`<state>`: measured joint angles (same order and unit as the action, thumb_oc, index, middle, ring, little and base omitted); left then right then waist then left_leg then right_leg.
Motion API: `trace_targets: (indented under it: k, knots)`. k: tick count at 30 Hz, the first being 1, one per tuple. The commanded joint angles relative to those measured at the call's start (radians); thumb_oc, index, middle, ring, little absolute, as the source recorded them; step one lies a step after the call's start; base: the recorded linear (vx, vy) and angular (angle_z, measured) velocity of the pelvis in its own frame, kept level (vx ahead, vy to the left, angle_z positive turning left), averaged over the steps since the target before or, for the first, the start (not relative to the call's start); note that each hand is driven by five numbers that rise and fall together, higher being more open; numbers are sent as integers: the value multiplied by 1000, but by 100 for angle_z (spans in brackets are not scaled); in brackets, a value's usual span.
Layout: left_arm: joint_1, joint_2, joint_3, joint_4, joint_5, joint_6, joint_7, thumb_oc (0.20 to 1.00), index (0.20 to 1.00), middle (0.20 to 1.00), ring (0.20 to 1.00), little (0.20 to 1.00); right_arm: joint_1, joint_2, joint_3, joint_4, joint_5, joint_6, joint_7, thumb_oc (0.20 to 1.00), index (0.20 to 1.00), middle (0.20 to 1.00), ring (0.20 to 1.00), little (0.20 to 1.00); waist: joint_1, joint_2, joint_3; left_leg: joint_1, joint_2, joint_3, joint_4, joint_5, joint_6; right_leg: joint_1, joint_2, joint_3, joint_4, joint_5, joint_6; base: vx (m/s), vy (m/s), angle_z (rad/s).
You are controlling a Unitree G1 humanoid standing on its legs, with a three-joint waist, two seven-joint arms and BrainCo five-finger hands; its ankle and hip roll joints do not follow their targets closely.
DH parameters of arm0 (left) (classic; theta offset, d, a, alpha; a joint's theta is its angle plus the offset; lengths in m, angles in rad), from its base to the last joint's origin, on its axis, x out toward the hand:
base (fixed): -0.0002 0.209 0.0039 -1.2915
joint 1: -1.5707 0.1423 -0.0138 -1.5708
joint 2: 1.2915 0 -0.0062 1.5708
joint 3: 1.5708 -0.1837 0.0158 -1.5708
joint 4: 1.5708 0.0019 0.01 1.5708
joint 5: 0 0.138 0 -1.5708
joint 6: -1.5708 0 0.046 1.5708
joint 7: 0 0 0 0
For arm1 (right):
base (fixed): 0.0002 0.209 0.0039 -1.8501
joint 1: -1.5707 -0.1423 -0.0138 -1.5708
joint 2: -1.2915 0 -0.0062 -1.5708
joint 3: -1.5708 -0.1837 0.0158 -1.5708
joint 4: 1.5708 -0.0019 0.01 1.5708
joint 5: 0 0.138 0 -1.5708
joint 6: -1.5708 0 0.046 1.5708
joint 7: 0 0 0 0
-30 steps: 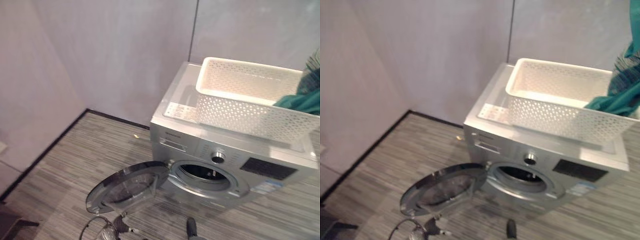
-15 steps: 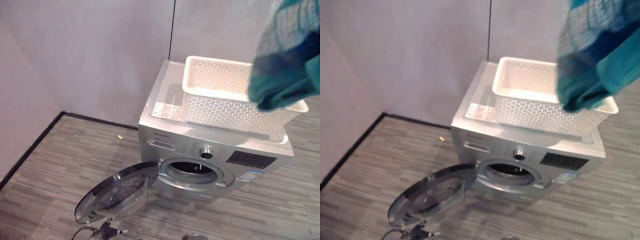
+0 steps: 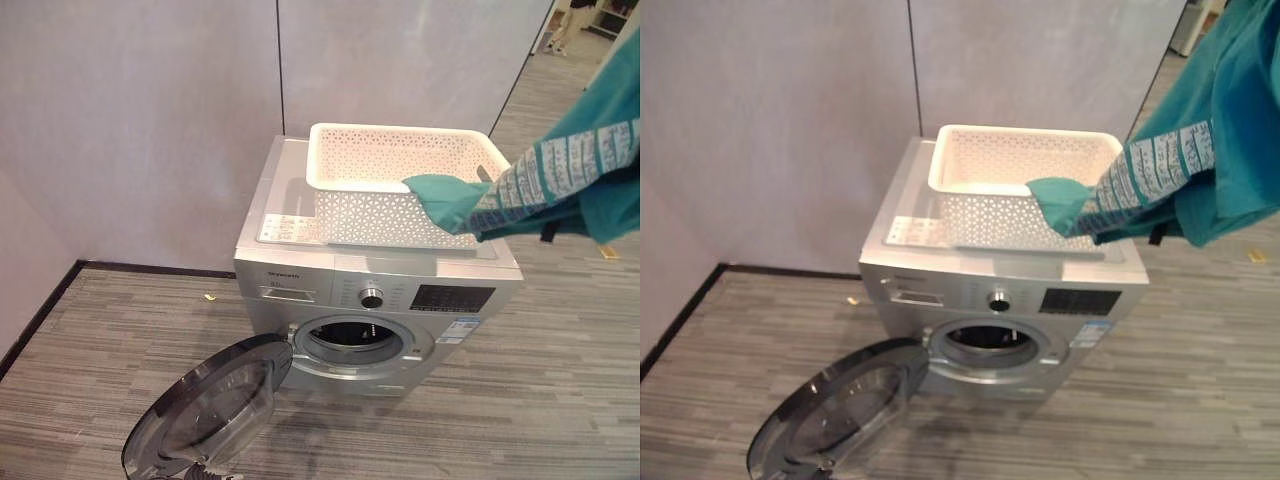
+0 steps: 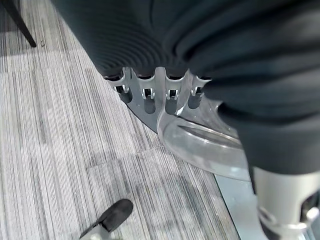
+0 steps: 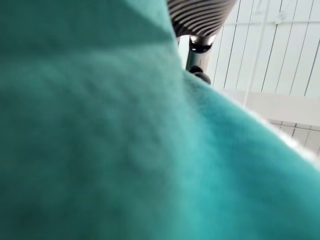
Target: Grab the laundry basket,head to the washer,open it,put in the laundry and shut it.
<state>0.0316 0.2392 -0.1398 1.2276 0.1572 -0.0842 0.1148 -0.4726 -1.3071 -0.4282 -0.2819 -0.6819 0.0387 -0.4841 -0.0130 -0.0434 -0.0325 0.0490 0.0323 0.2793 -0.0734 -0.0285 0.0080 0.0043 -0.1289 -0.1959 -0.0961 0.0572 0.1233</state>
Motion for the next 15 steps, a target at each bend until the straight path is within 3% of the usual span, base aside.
trace_targets:
  k: [1,4,6,8,9,12,15]
  knots:
    - [-51,-3,-41,32,-5,-27,20,1000,1000,1000,1000,1000,54,79,-64,-43,4,-22,-16,200,200,200,200,200,23,-25,-7,-92,-9,-72,-14,9,-14,108,-21,-74,37,-95,48,-24,-92,11]
    - [-43,-16,-31,35,7,-23,15,1000,1000,1000,1000,1000,183,165,-174,-123,-55,-19,-13,200,200,200,200,200,10,-18,-12,-101,-1,-83,-14,17,-20,116,-10,-87,27,-96,41,11,-58,12]
    - [-28,-28,-4,41,11,-20,15,1000,1000,1000,1000,1000,292,225,-263,-124,-121,21,-27,200,200,200,200,200,-5,-7,-16,-99,0,-89,-14,11,-24,121,-6,-88,27,-103,40,23,-18,12]
    - [-29,-23,-17,41,11,-20,15,1000,1000,1000,1000,1000,324,236,-294,-139,-121,22,-24,200,200,200,200,200,4,-12,-20,-106,0,-92,-14,20,-24,116,-5,-93,26,-97,38,-14,-5,16]
    - [-19,-34,13,59,12,-19,18,1000,1000,1000,1000,1000,490,334,-362,-83,-133,47,-17,200,200,200,200,200,-13,-4,-20,-106,2,-95,-14,17,-24,115,-2,-92,34,-99,33,36,-9,17]
    - [-16,-36,18,65,19,-22,18,1000,1000,1000,1000,1000,595,392,-376,-18,-119,57,-5,200,200,200,200,200,-14,-5,-21,-104,2,-94,-14,15,-25,115,-2,-94,36,-101,30,13,-12,11]
    - [-13,-43,11,61,40,-29,7,1000,1000,1000,1000,1000,731,466,-315,172,-95,84,40,200,200,200,200,200,-20,-2,-14,-103,4,-94,-14,10,-28,115,-4,-95,38,-107,29,3,-10,-6]
